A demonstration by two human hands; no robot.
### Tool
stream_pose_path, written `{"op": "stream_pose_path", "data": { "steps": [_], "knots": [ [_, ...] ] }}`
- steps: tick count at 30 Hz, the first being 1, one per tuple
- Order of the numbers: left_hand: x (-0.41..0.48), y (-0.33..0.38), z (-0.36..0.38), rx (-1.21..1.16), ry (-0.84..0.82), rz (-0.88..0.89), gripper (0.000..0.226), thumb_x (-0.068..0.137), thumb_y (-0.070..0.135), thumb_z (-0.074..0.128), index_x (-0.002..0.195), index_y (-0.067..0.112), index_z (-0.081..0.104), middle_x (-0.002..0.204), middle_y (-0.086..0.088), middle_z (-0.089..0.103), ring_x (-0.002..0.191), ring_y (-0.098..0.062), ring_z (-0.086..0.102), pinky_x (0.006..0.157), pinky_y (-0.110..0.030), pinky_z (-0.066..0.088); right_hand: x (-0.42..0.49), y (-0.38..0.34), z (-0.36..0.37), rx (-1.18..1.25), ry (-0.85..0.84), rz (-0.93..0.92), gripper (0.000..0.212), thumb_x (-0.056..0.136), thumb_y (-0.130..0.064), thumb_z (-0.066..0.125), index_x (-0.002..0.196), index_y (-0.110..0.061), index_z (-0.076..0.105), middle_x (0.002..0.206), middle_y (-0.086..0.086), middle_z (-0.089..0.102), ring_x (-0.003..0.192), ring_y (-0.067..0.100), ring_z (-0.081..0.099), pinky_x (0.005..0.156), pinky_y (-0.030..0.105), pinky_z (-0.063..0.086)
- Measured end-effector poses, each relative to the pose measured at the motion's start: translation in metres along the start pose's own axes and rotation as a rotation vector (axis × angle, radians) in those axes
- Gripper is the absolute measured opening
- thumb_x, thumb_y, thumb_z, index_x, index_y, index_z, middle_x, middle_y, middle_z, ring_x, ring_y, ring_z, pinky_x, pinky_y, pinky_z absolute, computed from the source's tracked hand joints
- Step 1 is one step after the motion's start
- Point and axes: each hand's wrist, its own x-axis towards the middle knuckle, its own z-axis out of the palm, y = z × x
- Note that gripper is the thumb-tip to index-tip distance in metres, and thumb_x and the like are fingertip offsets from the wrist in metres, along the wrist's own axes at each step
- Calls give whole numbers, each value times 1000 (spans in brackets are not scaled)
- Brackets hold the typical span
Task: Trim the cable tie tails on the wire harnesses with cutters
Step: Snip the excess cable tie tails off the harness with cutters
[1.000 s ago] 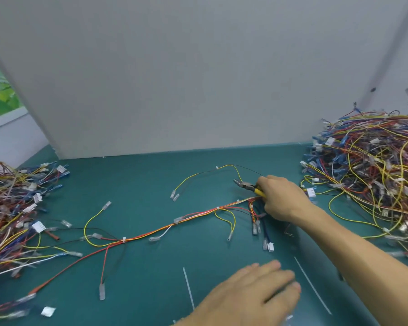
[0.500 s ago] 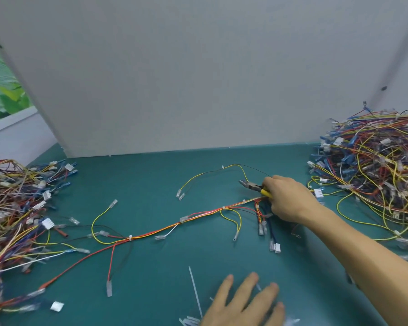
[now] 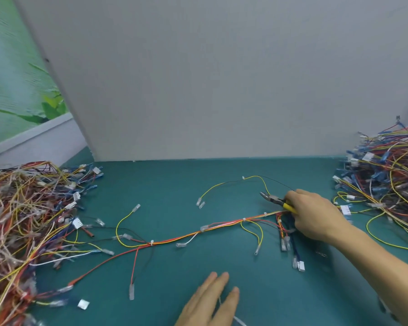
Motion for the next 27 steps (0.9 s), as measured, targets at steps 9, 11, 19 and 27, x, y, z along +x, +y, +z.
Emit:
{"op": "stream_pose_path", "data": {
  "steps": [9,11,19,27],
  "knots": [
    [38,-60,-69,-118,205,-487,23,93,47,49,113,35,52,71,-3,65,57,-20,65,54,-34,56,-1,1,0,4,20,-34,14,86,-27,54,99,-27,48,98,-7,51,97,22,57,72,35,48],
    [42,-66,-71,276,202,-479,36,90,63,39,107,36,53,92,4,68,87,-20,66,70,-32,51,-2,1,0,2,16,-38,17,86,-29,56,101,-28,48,99,-8,52,98,22,57,73,35,48],
    [53,-52,-52,472,426,-428,46,86,71,36,85,27,50,90,7,49,92,-20,58,69,-32,42,-5,0,3,3,37,-56,17,87,-29,53,104,-27,50,102,-6,53,100,22,56,74,34,47],
    [64,-49,-62,436,638,-356,39,83,59,59,85,20,53,90,3,48,87,-23,59,64,-32,38,-7,0,5,-1,72,-51,16,89,-30,51,104,-26,50,104,-4,54,100,23,56,69,33,41]
  ]
}}
